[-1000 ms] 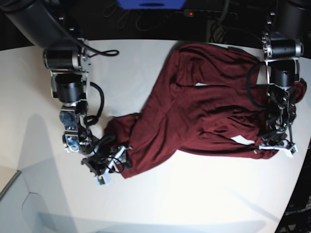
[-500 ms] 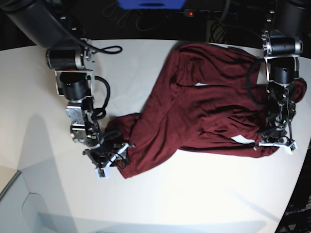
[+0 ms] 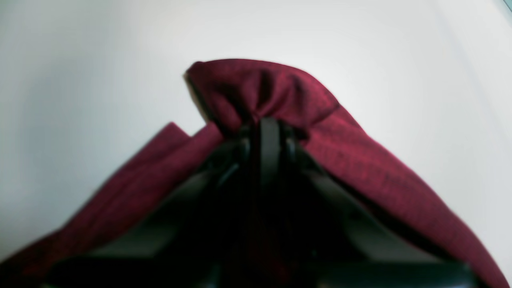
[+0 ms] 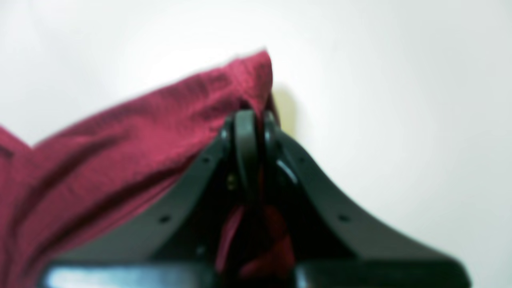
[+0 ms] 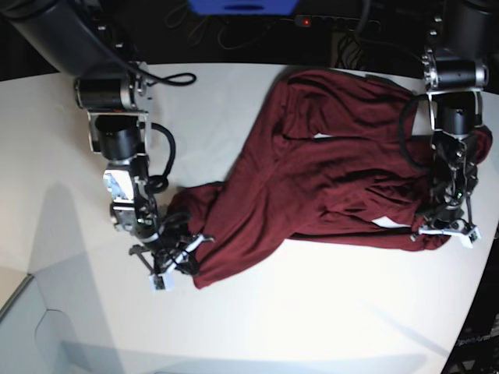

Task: Layout the t-shirt on the table in an organized manner, then fold the t-shirt properly
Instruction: 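Release the right gripper and regrasp the shirt edge nearby, then pull the shirt edge with the right gripper away from the left gripper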

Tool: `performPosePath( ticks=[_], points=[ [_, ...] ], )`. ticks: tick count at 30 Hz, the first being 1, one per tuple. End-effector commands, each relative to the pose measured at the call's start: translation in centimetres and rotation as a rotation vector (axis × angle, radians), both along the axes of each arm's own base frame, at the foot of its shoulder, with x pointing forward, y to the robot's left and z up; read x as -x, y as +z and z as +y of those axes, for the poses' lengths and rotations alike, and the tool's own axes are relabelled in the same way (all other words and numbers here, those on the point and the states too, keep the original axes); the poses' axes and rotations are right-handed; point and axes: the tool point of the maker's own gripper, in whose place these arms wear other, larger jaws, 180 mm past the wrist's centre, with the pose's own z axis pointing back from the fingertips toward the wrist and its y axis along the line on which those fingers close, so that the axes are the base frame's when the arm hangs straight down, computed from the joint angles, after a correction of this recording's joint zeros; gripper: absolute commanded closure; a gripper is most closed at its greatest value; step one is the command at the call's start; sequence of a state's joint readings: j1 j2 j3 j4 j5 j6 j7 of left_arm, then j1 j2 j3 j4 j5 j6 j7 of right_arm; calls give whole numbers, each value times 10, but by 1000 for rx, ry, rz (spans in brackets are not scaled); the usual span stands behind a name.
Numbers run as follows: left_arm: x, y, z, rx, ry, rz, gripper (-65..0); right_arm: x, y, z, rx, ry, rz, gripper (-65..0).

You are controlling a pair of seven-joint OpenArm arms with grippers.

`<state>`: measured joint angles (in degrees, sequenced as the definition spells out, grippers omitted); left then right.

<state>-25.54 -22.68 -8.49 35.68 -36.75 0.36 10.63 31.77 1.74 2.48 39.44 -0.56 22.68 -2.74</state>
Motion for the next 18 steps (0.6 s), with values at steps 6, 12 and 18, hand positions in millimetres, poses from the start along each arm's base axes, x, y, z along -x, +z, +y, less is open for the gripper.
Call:
performPosePath(
  ticks=[6,12,18],
  points=[
    [-15,30,15,-30,14,-72,-2,20,54,-25,41,-45,-152,0],
    [-25,41,14,-26,14,-100,-2,76,76,-30,108,-44,-207,0],
    [-34,52,13,-25,13,-125,-2,127,92,-29,142,-38,-255,0]
  ],
)
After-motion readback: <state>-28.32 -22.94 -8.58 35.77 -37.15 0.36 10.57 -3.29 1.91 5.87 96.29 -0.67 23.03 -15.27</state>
